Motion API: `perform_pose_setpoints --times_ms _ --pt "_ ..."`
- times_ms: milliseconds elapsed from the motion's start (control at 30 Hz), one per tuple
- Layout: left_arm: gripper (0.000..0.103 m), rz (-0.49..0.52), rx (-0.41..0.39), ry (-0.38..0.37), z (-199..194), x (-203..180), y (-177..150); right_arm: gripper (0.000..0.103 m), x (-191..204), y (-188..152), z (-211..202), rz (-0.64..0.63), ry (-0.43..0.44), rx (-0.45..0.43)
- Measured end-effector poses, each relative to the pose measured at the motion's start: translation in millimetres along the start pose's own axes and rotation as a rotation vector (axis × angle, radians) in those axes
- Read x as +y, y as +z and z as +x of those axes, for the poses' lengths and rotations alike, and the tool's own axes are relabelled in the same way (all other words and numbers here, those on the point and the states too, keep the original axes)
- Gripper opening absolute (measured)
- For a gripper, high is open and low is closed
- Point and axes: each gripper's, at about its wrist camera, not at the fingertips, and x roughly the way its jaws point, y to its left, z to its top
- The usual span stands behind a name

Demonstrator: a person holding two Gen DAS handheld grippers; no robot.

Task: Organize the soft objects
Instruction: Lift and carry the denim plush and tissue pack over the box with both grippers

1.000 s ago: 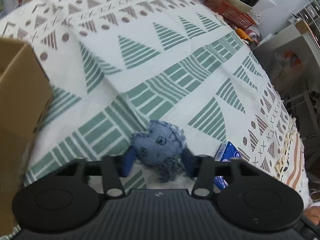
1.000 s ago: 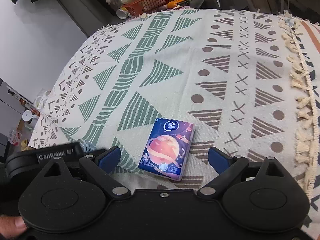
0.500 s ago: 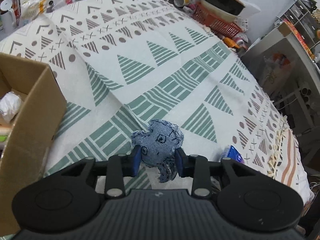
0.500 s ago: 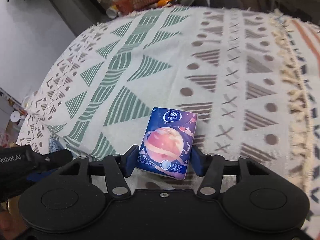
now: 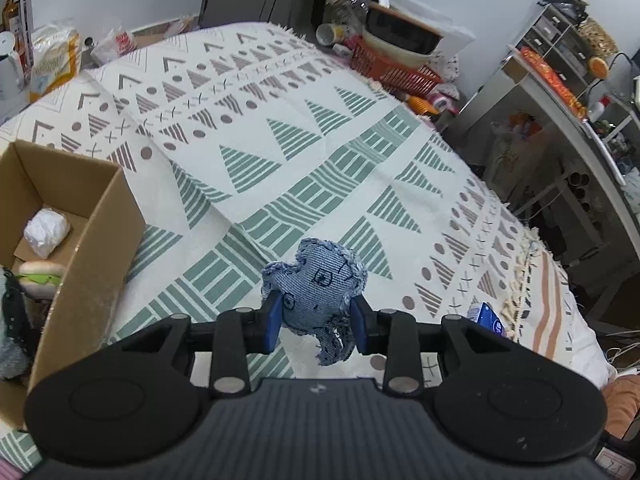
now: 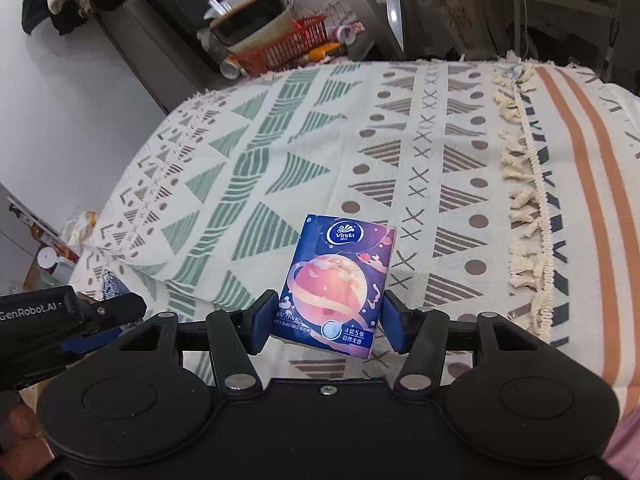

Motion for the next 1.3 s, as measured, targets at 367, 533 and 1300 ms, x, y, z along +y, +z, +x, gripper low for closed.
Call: perform_pose_setpoints --times_ms 367,533,1300 --pt "0.034 0.026 -0.056 -0.02 -41 3 -4 0.054 13 -4 -44 -0.006 0.041 -0.071" --pt "0.034 0.03 -0.079 -0.022 -59 10 -4 0.054 25 -6 -57 -0.021 0.06 -0.088" --pt "0.034 0.008 -0.135 -0.01 -103 82 3 0.054 93 -25 -79 -0.069 0.154 -0.097"
